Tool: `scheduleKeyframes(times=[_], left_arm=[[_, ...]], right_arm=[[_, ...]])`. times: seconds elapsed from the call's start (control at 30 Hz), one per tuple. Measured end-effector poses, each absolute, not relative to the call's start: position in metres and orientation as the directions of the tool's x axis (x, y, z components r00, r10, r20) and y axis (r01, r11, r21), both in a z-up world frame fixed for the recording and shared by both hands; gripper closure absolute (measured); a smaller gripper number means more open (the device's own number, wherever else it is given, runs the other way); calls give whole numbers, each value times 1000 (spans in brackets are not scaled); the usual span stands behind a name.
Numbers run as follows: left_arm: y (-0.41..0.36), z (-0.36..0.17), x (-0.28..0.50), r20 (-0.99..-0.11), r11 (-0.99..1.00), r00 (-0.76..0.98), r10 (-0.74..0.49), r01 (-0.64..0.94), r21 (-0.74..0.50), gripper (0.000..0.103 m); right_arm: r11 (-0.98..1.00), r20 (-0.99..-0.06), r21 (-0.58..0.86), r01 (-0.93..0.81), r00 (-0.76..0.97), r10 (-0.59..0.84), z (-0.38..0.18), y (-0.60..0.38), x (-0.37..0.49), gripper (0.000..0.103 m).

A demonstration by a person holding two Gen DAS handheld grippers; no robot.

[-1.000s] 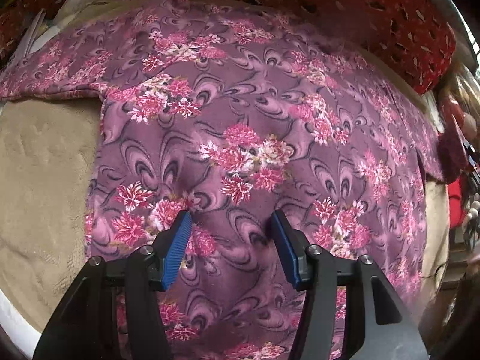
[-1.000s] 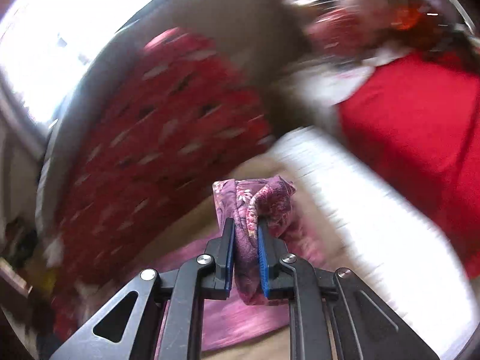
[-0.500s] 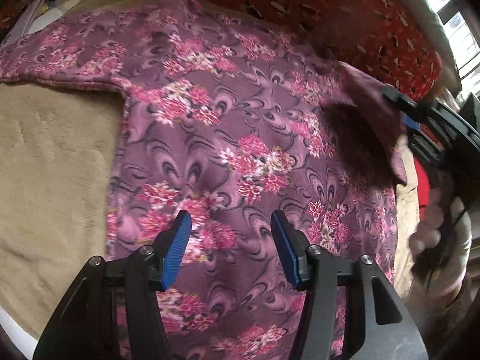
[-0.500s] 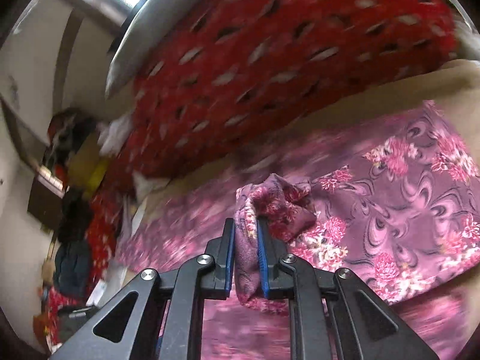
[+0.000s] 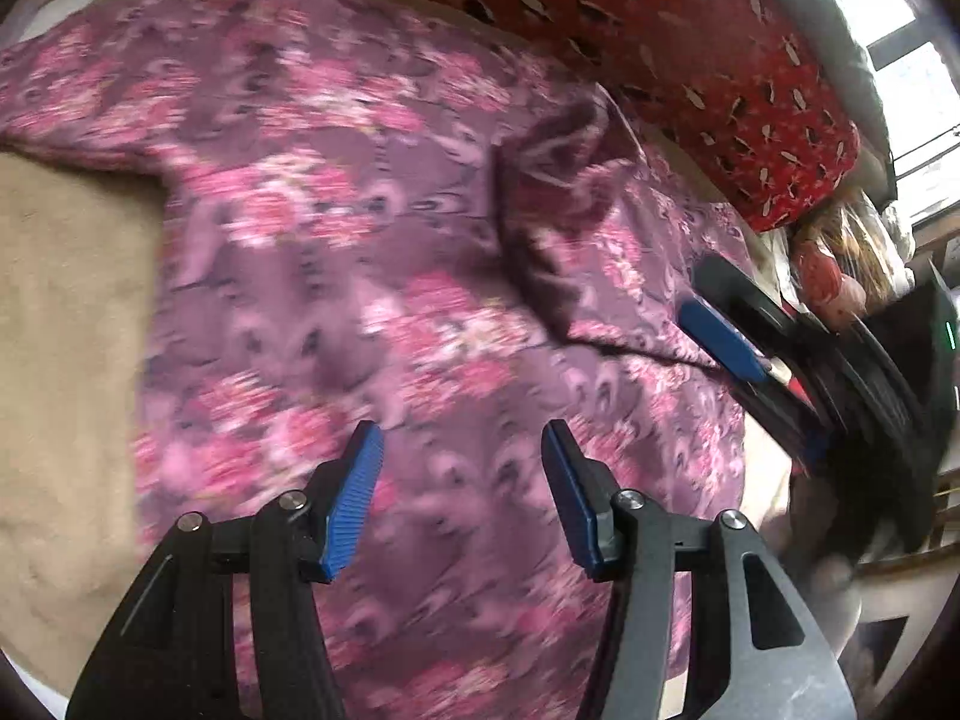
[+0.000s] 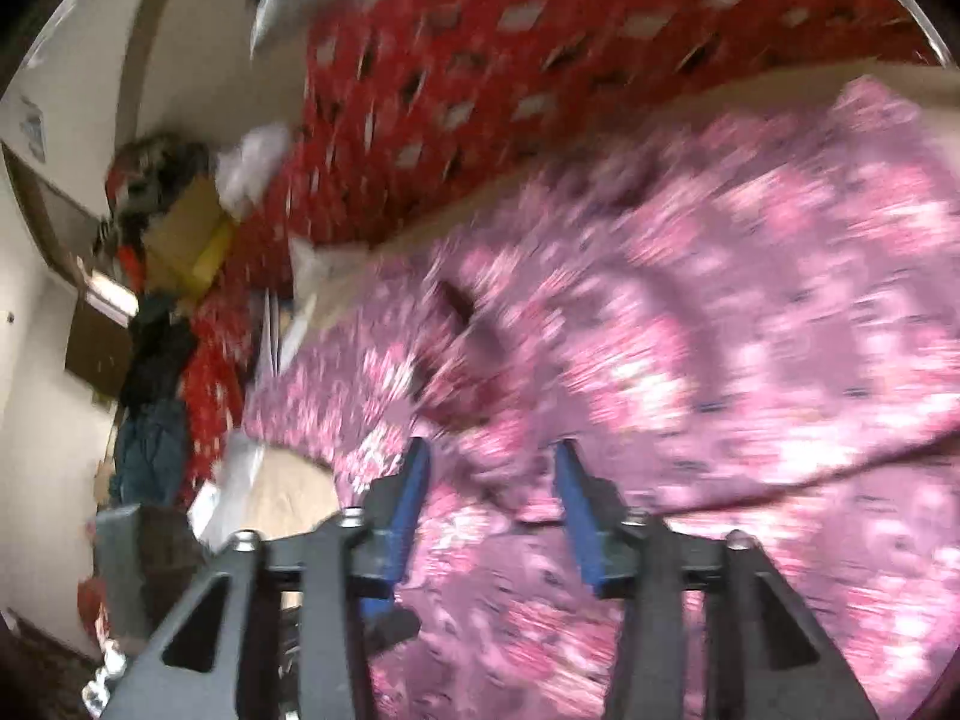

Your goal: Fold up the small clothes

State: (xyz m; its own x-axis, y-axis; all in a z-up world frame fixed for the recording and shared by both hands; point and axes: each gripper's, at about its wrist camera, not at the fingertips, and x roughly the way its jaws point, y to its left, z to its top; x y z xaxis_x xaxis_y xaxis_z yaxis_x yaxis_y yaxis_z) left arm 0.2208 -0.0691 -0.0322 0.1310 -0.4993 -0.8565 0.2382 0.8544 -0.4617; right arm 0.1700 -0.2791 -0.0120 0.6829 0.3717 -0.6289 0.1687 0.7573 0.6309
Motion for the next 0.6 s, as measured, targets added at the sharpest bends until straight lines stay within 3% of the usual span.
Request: scheduleKeyframes(times=[0.4,0.47,0.5,0.53,0.6], left_arm=[[-122,-38,265,-885,899,164,-437,91,-427,50],[-119,-36,268,-885,903,179,-429,70,-423,60],[-118,-34,270,-887,906,189,-422,75,-416,84],[-116,-32,271,-889,909,193,-416,82,-408,92],[-101,-22,272,-875,907,244,-418,73,-414,93]], right_arm=[[628,-602,697,345,758,252,-30,-399,74,50],[606,-590,710,359,773,234,-30,-413,66,50],[599,-587,713,365,778,224,-30,-417,65,50],[590,-582,717,372,785,212,-30,-423,62,50],[569,-571,728,383,798,192,-30,-436,56,50]])
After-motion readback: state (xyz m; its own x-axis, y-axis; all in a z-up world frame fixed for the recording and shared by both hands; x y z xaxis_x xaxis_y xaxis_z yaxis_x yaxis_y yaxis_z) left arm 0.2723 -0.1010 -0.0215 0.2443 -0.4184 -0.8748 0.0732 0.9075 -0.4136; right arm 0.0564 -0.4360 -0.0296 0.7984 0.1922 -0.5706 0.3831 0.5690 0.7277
